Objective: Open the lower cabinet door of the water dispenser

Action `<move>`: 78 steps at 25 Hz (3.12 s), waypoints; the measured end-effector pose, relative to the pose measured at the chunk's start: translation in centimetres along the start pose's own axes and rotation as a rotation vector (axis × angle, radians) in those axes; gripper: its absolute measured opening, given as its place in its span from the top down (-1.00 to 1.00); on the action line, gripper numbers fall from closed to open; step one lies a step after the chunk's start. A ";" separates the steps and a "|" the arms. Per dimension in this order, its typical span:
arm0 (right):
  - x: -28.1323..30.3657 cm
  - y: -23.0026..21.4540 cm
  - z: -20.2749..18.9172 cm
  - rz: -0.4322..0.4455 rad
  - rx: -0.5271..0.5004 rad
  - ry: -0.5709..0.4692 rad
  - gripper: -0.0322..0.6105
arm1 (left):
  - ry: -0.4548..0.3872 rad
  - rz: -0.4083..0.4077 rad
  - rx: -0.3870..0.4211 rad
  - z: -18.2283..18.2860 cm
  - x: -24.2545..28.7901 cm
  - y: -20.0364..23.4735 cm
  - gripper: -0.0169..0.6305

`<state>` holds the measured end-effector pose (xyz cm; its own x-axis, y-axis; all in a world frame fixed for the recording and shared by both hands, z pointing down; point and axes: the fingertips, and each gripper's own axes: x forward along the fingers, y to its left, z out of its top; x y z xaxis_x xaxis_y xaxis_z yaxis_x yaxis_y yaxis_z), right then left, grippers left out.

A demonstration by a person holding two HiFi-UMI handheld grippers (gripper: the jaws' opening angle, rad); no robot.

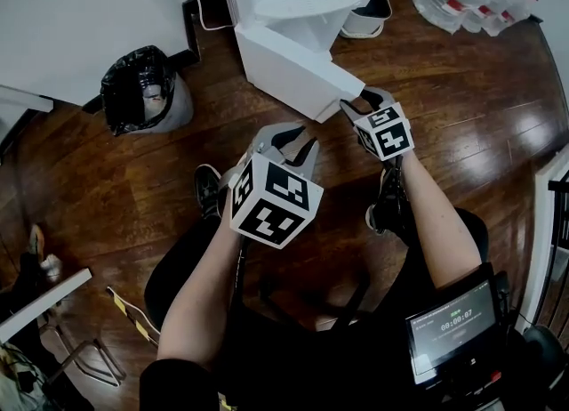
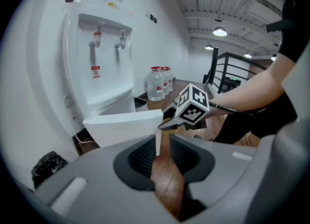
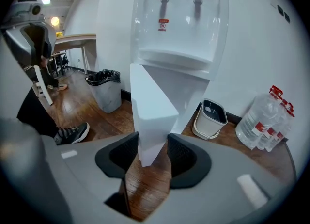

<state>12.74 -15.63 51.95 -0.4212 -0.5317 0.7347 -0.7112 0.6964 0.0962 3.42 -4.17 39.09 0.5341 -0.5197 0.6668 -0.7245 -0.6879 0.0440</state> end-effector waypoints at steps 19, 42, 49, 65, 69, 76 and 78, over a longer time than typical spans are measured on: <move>-1.9 17.5 1.1 0.349 -0.346 -0.005 0.59 | 0.086 0.042 -0.048 -4.1 -2.1 2.0 0.60; 0.3 26.1 5.1 0.467 -0.314 -0.082 0.69 | 0.050 0.218 -0.190 -6.3 -6.7 8.7 0.60; 1.2 28.1 6.8 0.494 -0.317 -0.105 0.70 | 0.033 0.244 -0.212 -6.2 -8.0 10.0 0.60; 3.6 31.9 10.3 0.513 -0.296 -0.154 0.70 | 0.152 0.308 -0.310 -14.2 -8.4 14.1 0.62; 4.4 32.9 11.3 0.527 -0.285 -0.162 0.72 | 0.132 0.329 -0.350 -14.7 -9.2 15.6 0.63; 5.5 33.6 12.5 0.517 -0.291 -0.181 0.74 | 0.115 0.359 -0.375 -15.2 -10.0 17.4 0.63; 5.7 33.4 12.5 0.505 -0.289 -0.182 0.72 | 0.108 0.371 -0.382 -15.3 -10.1 17.9 0.63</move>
<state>-20.43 -1.45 50.95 -0.7744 -0.1577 0.6128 -0.2273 0.9731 -0.0368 -21.62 -3.45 44.50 0.1794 -0.6237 0.7608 -0.9733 -0.2251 0.0449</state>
